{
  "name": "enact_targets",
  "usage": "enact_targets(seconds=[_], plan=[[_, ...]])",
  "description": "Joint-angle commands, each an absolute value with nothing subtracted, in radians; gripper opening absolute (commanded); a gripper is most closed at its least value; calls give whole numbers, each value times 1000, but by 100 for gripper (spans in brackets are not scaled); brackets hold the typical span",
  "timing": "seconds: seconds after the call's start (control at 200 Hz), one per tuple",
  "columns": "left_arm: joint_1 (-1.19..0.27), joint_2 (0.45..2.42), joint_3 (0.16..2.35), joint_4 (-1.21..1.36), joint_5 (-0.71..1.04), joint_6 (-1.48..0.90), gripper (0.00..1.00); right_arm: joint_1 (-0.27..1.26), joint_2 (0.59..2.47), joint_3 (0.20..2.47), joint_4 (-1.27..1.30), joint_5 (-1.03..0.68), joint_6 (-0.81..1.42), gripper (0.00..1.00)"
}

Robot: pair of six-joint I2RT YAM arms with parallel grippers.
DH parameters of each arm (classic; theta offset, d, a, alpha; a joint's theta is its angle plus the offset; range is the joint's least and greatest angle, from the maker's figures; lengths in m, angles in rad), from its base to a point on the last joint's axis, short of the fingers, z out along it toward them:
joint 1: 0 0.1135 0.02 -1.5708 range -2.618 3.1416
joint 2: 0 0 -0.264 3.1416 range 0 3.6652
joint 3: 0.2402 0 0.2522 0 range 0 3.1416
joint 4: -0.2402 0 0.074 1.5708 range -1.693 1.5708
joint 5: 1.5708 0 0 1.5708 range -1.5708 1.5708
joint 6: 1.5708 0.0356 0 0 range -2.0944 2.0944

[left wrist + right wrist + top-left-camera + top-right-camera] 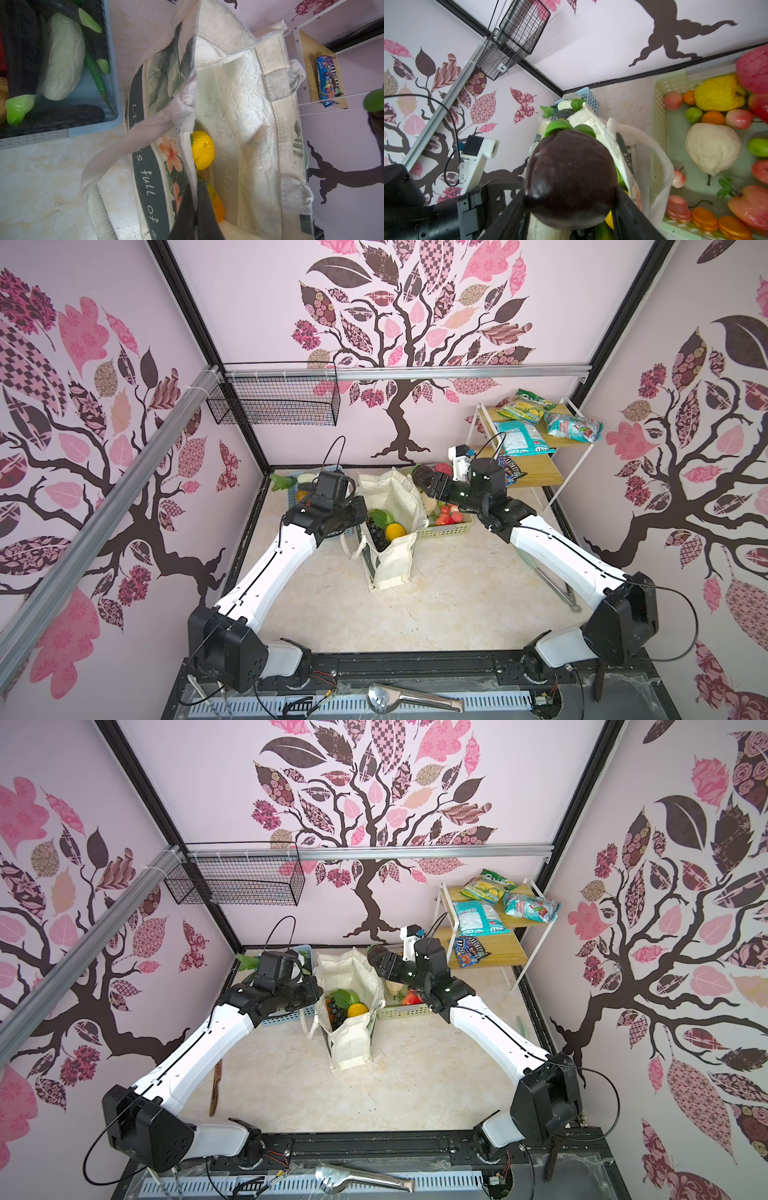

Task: Place the food into the grocery bag and tie it
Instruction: 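Carry the dark plum with right gripper over the open tote bag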

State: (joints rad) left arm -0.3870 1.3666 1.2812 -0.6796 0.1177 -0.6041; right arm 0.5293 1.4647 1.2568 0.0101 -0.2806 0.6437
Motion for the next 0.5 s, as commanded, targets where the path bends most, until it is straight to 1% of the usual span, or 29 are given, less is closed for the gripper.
enact_targets(seconds=[0.0,0.355,0.495], plan=[[-396,1330,1273,-661,128,-591,0,574,1447,1250,-8,-255,616,61],[-396,1350,1306,-675,141,-568,0,681,1484,1248,-73,-216,554,61],[-395,1351,1302,-671,140,-559,0,693,1506,1238,-104,-210,524,62]])
